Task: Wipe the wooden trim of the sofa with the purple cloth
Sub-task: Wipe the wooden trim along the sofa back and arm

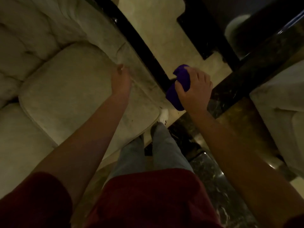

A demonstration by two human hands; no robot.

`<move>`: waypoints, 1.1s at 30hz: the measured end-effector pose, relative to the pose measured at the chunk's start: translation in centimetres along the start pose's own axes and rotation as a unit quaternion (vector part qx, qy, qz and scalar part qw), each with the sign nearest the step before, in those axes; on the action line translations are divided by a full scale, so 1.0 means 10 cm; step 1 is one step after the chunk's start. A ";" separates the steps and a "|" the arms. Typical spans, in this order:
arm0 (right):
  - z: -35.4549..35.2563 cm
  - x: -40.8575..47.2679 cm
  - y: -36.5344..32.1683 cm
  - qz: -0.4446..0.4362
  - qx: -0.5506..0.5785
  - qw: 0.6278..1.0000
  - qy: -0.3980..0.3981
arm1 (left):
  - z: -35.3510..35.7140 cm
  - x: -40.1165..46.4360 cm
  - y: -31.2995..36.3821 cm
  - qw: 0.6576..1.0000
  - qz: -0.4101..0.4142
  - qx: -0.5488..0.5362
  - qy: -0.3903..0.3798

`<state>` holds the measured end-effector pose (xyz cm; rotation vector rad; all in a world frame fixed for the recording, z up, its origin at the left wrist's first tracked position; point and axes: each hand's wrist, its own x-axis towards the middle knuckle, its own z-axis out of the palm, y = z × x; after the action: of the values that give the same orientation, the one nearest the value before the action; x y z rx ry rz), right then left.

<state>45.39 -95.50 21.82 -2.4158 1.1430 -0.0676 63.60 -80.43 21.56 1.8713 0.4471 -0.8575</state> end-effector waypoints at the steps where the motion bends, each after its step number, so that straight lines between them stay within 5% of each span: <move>1: 0.13 -0.05 0.03 -0.001 -0.015 1.000 0.022 | 0.04 0.11 -0.02 1.000 -0.001 0.001 0.006; 5: 0.40 -0.09 0.07 -0.006 -0.029 0.995 0.100 | 0.17 0.34 -0.02 0.999 -0.013 -0.015 0.036; 12: 0.62 -0.36 -0.35 0.018 -0.018 0.998 0.066 | 0.13 0.43 -0.04 0.999 -0.030 -0.031 0.005; 19: 0.77 0.04 -1.18 0.049 0.098 0.987 0.118 | -0.22 0.72 0.08 0.996 -0.054 -0.054 -0.045; 28: 0.70 0.53 -1.67 -0.019 0.055 0.988 0.146 | -0.43 1.02 0.59 0.989 0.090 -0.081 0.084; 33: 0.66 0.59 -1.72 -0.040 0.033 0.991 0.120 | -0.50 1.22 0.82 0.985 0.122 -0.090 0.083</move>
<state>63.14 -87.91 22.45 -2.4420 1.1237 -0.4263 78.95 -80.40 19.17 1.7902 0.3749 -0.4841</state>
